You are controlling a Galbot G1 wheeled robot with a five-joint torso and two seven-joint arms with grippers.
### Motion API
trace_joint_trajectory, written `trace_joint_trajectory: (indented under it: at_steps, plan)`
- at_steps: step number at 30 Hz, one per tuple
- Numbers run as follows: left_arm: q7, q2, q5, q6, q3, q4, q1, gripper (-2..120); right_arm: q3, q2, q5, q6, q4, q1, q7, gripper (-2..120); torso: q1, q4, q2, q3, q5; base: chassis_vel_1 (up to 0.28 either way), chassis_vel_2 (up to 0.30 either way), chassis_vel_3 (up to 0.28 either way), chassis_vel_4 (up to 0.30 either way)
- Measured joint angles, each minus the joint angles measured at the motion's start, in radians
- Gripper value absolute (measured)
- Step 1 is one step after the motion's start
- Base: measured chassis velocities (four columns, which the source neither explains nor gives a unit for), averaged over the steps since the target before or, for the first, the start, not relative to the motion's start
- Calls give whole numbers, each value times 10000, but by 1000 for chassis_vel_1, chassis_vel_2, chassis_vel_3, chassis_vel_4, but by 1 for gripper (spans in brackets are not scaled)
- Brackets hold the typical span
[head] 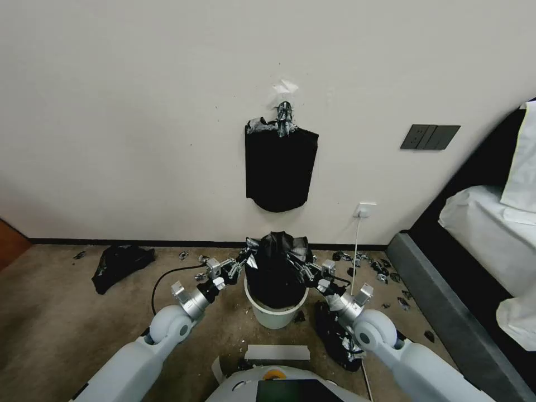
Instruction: Place a trash bag onto the trash bin.
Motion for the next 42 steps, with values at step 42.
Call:
trace_joint_trajectory:
  at_steps: [42]
  plan:
    - [1042, 523, 1277, -626, -854, 666, 1452, 0, 155, -1973, -1736, -976, 450, -1453, 1675, 0, -1, 0, 0, 0, -1, 0, 0, 0, 0]
